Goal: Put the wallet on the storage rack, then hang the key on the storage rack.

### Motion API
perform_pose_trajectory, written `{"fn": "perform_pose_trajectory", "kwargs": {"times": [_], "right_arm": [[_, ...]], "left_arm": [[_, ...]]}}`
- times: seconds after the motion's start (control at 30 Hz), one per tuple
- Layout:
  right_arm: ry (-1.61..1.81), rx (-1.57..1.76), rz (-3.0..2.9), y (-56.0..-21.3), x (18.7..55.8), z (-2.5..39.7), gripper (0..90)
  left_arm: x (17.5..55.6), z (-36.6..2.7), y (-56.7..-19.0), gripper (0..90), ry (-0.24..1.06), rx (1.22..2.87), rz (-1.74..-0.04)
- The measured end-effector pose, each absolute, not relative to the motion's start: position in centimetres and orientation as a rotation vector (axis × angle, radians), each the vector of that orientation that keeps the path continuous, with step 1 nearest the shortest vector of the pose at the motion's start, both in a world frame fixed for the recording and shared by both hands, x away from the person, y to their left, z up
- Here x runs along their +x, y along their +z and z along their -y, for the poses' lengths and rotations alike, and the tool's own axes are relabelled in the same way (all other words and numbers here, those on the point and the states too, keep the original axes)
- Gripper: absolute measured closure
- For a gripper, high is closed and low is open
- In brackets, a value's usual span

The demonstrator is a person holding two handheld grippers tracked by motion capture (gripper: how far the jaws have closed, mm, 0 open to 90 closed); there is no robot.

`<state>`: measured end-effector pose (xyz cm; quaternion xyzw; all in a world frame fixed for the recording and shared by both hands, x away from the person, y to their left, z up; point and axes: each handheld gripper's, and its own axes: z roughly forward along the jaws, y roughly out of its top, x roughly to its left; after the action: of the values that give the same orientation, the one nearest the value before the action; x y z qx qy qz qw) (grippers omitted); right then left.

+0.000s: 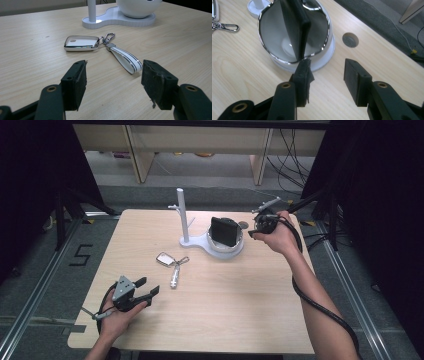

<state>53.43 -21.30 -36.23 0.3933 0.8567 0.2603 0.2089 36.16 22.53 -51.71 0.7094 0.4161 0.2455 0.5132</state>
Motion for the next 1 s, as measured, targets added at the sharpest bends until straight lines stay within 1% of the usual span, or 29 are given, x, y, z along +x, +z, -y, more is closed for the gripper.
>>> {"fn": "perform_pose_trajectory", "kwargs": {"times": [0.17,0.43,0.63,0.7,0.73,0.77,0.83,0.87,0.9,0.93,0.97,1.0], "right_arm": [[0.752,1.154,-2.370,-37.3,52.0,22.5,55.7],[0.759,1.232,-2.405,-40.6,48.9,24.5,51.2],[0.747,1.261,-2.450,-42.4,47.1,25.2,49.6],[0.773,1.285,-2.442,-43.5,45.6,25.2,48.7],[0.773,1.285,-2.442,-43.5,45.6,25.2,48.7],[0.798,1.290,-2.431,-44.0,44.6,25.3,48.3],[0.813,1.297,-2.428,-44.2,44.1,25.3,48.1],[0.818,1.322,-2.413,-44.7,43.2,25.3,47.1],[0.818,1.322,-2.413,-44.7,43.2,25.3,47.1],[0.802,1.344,-2.395,-45.2,42.4,25.3,46.9],[0.802,1.344,-2.395,-45.2,42.4,25.3,46.9],[0.744,1.376,-2.376,-45.6,41.6,25.2,46.8]], "left_arm": [[36.4,-22.5,-51.7,35.6,0.586,1.702,-1.003],[36.6,-22.2,-51.5,40.8,0.634,1.696,-0.986],[36.6,-22.1,-51.6,44.5,0.624,1.700,-0.994],[36.6,-22.1,-51.6,45.0,0.620,1.699,-0.984],[36.6,-22.1,-51.6,45.0,0.620,1.699,-0.982],[36.5,-22.1,-51.5,45.0,0.624,1.698,-0.981],[36.5,-22.1,-51.4,44.4,0.617,1.693,-0.976],[36.5,-22.3,-51.3,43.9,0.607,1.695,-0.982],[36.5,-22.3,-51.3,42.4,0.607,1.695,-0.982],[36.5,-22.4,-51.3,39.7,0.603,1.687,-0.986],[36.5,-22.4,-51.3,38.6,0.603,1.687,-0.986],[36.5,-22.4,-51.1,38.7,0.610,1.680,-0.990]]}}
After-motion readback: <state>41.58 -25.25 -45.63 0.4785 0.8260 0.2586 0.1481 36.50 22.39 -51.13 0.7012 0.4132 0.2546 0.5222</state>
